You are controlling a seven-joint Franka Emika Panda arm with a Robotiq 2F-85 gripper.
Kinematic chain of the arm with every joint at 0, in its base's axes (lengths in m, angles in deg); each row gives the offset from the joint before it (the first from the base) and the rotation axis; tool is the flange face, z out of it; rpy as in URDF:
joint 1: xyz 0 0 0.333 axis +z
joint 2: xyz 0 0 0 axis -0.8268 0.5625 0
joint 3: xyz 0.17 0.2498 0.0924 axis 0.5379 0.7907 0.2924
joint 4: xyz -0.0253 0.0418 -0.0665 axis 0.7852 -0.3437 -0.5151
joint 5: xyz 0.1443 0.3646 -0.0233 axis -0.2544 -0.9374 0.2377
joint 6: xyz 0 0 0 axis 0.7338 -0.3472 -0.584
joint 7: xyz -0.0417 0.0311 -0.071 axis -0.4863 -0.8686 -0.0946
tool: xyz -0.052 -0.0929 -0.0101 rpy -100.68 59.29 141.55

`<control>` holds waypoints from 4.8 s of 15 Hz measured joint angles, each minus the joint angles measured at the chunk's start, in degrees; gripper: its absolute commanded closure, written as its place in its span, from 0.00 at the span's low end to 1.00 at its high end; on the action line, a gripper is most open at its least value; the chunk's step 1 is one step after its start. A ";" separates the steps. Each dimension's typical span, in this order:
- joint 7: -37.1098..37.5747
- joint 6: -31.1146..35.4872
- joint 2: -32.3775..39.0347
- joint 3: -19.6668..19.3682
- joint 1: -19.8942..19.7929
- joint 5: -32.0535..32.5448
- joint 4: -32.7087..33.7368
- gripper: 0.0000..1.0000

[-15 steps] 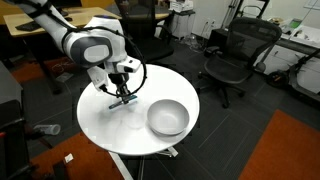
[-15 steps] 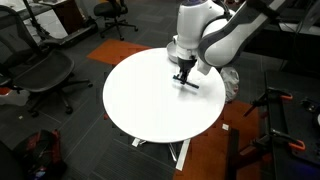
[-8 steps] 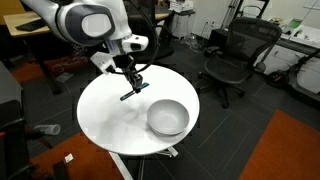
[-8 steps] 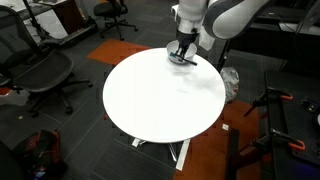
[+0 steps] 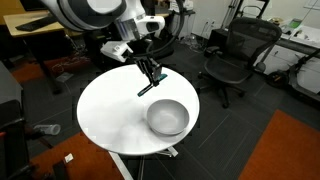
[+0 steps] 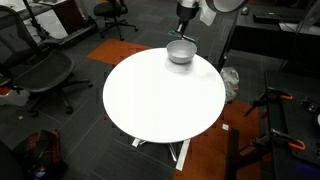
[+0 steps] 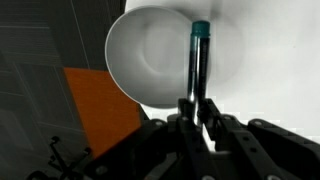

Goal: Put the marker in the white bowl then remove it and put it on the table

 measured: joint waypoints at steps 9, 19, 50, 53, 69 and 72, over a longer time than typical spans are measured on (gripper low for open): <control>-8.95 -2.97 7.69 1.54 -6.55 -4.44 9.19 0.95; -11.74 -9.40 17.15 3.97 -9.80 -8.43 18.82 0.33; -17.36 -17.37 26.82 7.85 -14.65 -15.88 29.05 0.00; -17.37 -17.59 27.99 8.39 -15.27 -16.85 30.37 0.02; -17.41 -20.00 32.35 9.56 -17.23 -18.87 36.45 0.95; -17.47 -20.04 32.32 9.60 -17.14 -18.87 36.50 0.95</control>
